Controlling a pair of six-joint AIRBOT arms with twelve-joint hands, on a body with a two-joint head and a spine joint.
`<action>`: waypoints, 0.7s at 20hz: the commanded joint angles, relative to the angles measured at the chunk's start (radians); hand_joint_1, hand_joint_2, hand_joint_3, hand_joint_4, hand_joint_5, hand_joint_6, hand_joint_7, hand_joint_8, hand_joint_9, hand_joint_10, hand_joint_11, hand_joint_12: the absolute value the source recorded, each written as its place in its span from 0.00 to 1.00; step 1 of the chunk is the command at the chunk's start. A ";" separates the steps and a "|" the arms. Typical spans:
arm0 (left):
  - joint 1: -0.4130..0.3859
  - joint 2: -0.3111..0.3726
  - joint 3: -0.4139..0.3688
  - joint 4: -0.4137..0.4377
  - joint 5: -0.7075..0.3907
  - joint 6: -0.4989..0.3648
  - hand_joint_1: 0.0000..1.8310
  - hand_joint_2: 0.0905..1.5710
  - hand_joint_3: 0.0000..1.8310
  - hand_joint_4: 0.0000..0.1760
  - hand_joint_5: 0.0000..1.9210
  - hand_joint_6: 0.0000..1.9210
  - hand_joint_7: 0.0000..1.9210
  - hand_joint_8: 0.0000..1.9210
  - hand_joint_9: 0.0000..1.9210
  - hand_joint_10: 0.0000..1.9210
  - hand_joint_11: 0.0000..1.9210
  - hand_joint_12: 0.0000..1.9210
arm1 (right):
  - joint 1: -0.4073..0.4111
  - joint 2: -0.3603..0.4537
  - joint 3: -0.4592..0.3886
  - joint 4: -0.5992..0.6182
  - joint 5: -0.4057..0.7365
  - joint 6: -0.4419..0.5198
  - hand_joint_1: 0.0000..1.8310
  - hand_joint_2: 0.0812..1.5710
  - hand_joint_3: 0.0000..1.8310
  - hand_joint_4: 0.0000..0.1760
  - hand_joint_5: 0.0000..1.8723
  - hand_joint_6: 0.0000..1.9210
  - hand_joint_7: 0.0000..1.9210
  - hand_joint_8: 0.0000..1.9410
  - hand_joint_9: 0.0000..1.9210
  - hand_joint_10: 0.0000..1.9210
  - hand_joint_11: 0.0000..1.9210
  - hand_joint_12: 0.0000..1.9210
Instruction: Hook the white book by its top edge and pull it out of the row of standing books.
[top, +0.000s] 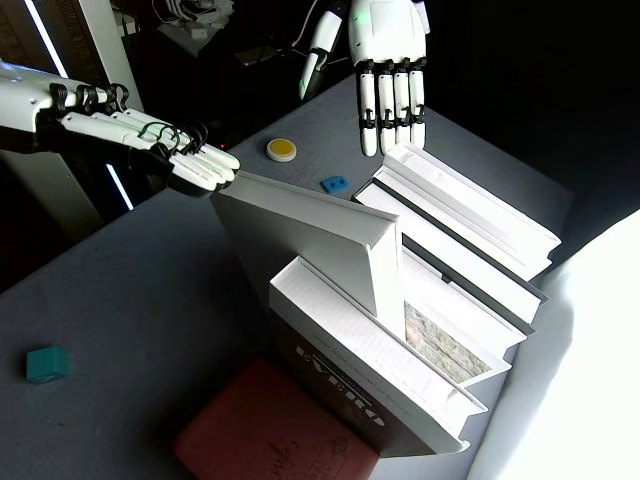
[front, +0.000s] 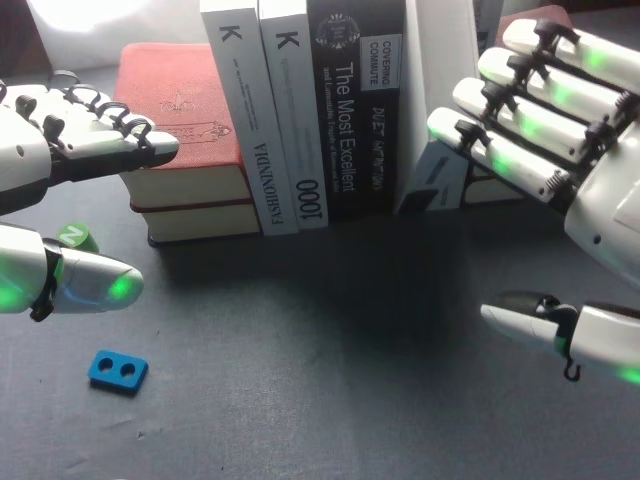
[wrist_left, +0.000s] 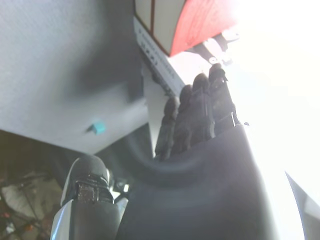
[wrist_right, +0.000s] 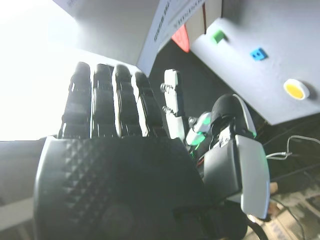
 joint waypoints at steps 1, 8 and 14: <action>-0.011 0.004 0.004 -0.019 0.039 -0.001 0.00 0.73 0.00 0.00 0.00 0.00 0.00 0.00 0.00 0.00 0.00 0.00 | 0.002 0.007 -0.005 -0.039 0.084 -0.007 0.00 0.74 0.00 0.00 0.07 0.00 0.06 0.00 0.05 0.00 0.00 0.10; -0.010 0.003 0.008 -0.019 0.040 0.000 0.00 0.73 0.00 0.00 0.00 0.00 0.00 0.00 0.00 0.00 0.00 0.00 | -0.032 0.018 -0.022 -0.035 0.079 -0.044 0.00 0.75 0.00 0.00 0.08 0.00 0.07 0.00 0.05 0.00 0.00 0.11; -0.011 0.003 0.008 -0.020 0.040 -0.001 0.00 0.74 0.00 0.00 0.00 0.00 0.00 0.00 0.00 0.00 0.00 0.00 | -0.054 0.033 -0.051 0.023 0.057 -0.098 0.00 0.74 0.00 0.00 0.08 0.00 0.06 0.00 0.05 0.00 0.00 0.12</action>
